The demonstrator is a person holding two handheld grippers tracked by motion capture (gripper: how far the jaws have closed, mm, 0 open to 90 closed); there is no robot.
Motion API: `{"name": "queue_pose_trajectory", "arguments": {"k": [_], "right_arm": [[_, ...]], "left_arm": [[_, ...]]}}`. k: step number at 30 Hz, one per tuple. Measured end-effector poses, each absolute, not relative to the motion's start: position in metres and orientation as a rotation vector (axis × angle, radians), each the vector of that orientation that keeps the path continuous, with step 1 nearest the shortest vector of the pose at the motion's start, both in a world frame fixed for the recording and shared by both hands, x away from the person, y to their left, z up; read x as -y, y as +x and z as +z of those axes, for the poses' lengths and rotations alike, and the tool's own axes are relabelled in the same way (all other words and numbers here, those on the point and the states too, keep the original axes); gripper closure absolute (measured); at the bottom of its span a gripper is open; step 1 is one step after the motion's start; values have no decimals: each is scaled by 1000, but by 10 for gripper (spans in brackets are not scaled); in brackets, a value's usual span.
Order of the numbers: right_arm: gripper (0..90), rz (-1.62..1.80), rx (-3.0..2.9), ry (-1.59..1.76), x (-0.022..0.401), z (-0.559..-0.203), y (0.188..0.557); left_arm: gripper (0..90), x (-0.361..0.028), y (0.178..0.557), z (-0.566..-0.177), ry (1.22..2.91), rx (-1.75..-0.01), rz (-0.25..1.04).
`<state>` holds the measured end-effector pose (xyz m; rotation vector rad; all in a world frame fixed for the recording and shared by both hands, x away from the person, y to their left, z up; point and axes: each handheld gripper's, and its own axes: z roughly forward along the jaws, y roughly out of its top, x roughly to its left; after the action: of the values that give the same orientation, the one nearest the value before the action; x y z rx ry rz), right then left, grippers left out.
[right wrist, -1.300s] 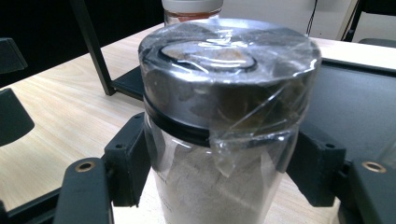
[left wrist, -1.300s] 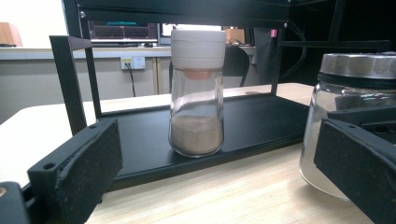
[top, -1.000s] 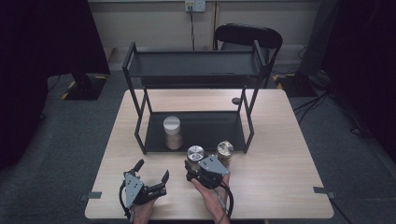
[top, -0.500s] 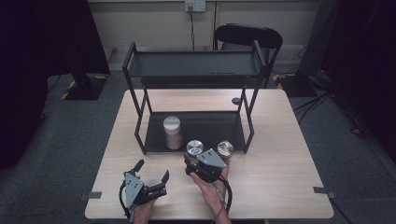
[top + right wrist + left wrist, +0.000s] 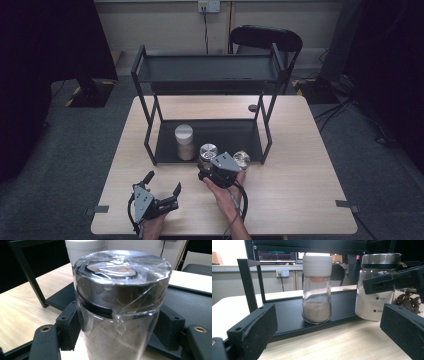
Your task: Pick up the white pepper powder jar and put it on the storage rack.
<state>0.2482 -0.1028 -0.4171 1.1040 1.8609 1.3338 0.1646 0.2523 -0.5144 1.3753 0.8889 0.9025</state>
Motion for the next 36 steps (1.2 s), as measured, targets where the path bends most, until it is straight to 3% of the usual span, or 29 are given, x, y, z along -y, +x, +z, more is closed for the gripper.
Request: {"name": "queue_pose_trajectory", "arguments": {"k": [36], "right_arm": [[307,1279,-1809,1180,74,-414,283]], "left_arm": [[3,-254,165,-515,1372,-881,894]]}}
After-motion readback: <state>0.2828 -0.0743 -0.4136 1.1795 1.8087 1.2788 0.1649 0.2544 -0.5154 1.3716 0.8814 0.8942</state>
